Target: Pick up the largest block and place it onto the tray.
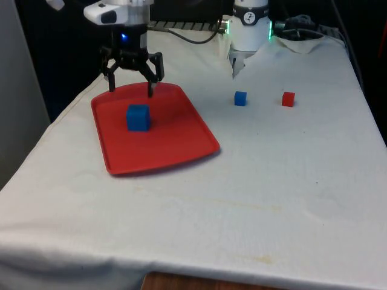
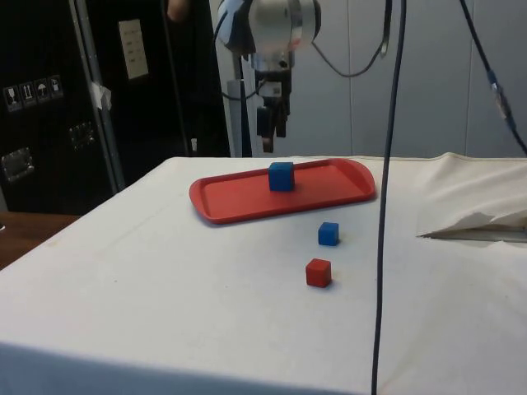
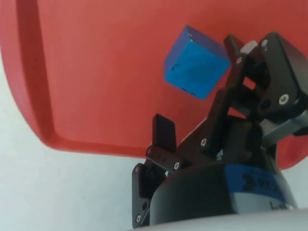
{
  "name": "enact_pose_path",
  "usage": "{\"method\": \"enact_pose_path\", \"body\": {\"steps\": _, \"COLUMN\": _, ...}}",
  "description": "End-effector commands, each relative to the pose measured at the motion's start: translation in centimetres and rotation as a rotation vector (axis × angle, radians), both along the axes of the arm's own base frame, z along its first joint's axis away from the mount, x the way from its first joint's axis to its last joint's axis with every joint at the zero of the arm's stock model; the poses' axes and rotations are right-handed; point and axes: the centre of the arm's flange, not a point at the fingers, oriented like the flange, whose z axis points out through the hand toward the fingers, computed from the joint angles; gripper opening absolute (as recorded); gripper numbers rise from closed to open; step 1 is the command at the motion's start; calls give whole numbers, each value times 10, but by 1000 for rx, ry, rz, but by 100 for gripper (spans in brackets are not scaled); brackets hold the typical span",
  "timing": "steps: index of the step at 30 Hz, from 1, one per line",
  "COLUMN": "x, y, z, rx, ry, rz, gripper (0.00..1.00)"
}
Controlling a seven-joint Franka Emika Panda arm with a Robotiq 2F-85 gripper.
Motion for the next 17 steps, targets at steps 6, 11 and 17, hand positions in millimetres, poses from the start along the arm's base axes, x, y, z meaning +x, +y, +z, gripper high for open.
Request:
{"method": "enact_pose_path", "body": {"steps": 6, "x": -2, "y": -3, "z": 25, "rx": 3, "ry": -7, "rz": 1, "gripper": 100}}
{"method": "enact_pose_path", "body": {"steps": 11, "x": -2, "y": -4, "z": 38, "rx": 6, "ry": -18, "rz": 3, "gripper": 100}}
{"method": "enact_pose_path", "body": {"steps": 17, "x": -1, "y": -6, "z": 51, "rx": 16, "ry": -40, "rz": 10, "gripper": 100}}
